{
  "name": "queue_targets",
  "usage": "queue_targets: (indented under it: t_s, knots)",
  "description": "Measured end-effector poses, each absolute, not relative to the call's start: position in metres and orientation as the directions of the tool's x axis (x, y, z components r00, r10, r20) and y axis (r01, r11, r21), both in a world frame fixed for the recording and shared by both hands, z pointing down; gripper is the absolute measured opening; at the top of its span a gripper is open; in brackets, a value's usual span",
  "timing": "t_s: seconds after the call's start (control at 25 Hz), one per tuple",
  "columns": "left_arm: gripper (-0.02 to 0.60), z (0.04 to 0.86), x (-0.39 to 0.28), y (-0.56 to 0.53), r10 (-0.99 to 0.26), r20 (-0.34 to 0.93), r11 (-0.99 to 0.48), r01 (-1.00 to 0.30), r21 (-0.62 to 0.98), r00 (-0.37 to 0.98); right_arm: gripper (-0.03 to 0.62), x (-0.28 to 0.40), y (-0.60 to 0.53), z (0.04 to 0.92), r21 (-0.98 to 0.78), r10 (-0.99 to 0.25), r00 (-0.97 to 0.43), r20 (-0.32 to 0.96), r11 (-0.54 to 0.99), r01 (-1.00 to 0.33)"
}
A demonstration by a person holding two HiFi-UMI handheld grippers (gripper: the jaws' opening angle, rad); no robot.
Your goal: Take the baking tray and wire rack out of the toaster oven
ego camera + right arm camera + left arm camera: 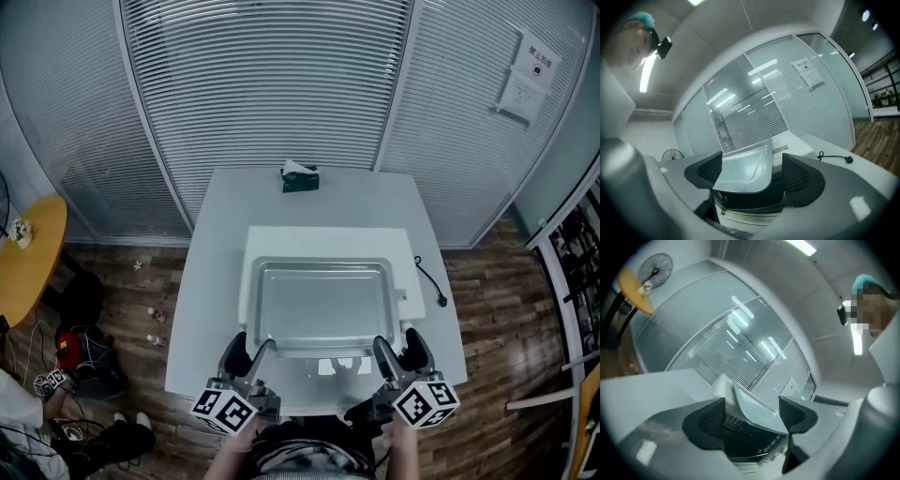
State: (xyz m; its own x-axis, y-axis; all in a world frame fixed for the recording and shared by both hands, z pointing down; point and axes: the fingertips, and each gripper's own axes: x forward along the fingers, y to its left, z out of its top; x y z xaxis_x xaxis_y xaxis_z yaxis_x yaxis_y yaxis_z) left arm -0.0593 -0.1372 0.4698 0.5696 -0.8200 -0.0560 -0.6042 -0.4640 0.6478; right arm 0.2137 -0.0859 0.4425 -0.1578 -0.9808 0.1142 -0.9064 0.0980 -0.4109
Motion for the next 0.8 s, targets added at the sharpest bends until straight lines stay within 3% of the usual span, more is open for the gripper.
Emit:
queue_targets:
  t_s: [0.12, 0.28, 0.8]
  knots:
    - [0.397, 0.461, -0.054, -0.126, -0.797, -0.006, -0.574, -0.754, 0.32, 0.604, 0.405, 0.205, -0.077, 0.442, -0.195, -0.976, -0.169, 0.137, 0.141, -0.971]
    - [0.402, 0.465, -0.041, -0.115, -0.763, 0.074, -0.642, -0.766, 0.034, 0.642, 0.407, 0.192, -0.071, 0.454, -0.011, -0.966, -0.174, 0.191, 0.175, -0.984]
    - [0.4, 0.459, -0.021, -0.141, -0.738, 0.087, -0.67, -0.742, 0.023, 0.669, 0.372, 0.202, -0.108, 0.453, -0.024, -0.955, -0.202, 0.216, 0.202, -0.979]
